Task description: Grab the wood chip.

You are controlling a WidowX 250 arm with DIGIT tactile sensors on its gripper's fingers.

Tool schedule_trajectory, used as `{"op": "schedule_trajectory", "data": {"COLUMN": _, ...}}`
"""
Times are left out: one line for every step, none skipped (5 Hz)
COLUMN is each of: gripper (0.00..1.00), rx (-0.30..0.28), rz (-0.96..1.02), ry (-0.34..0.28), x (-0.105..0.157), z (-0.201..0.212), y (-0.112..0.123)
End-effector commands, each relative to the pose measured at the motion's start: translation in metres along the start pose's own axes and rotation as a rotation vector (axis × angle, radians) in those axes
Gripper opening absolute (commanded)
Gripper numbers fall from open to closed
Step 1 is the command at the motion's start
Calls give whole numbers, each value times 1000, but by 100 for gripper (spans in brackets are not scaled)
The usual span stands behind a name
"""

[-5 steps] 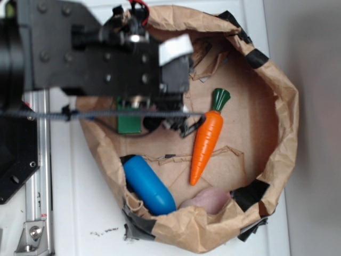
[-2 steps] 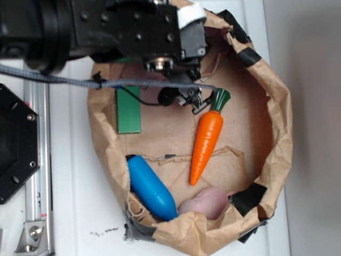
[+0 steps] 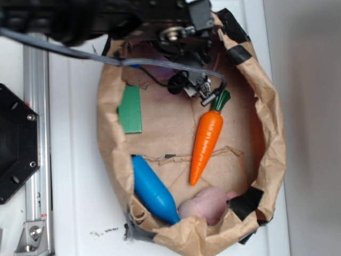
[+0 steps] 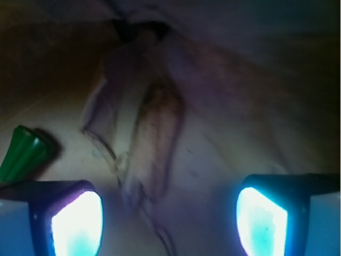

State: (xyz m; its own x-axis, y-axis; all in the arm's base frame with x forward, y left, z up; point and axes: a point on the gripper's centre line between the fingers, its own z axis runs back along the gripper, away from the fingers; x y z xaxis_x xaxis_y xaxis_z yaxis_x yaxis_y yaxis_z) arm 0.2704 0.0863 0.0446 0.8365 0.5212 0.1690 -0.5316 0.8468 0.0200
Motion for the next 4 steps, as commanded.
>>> {"op": "schedule_trajectory", "data": {"gripper": 100, "rx": 12, "rz": -21, "ry": -95, "x": 30, "z": -29, "y": -17}}
{"op": "schedule_trajectory", "data": {"gripper": 100, "rx": 25, "rz": -31, "ry": -80, "x": 28, "z": -38, "y": -25}}
{"op": "schedule_trajectory", "data": {"gripper": 100, "rx": 43, "rz": -29, "ry": -54, "x": 31, "z": -49, "y": -28}}
{"op": "schedule_trajectory", "data": {"gripper": 0, "rx": 41, "rz": -23, "ry": -40, "x": 27, "z": -53, "y": -29}}
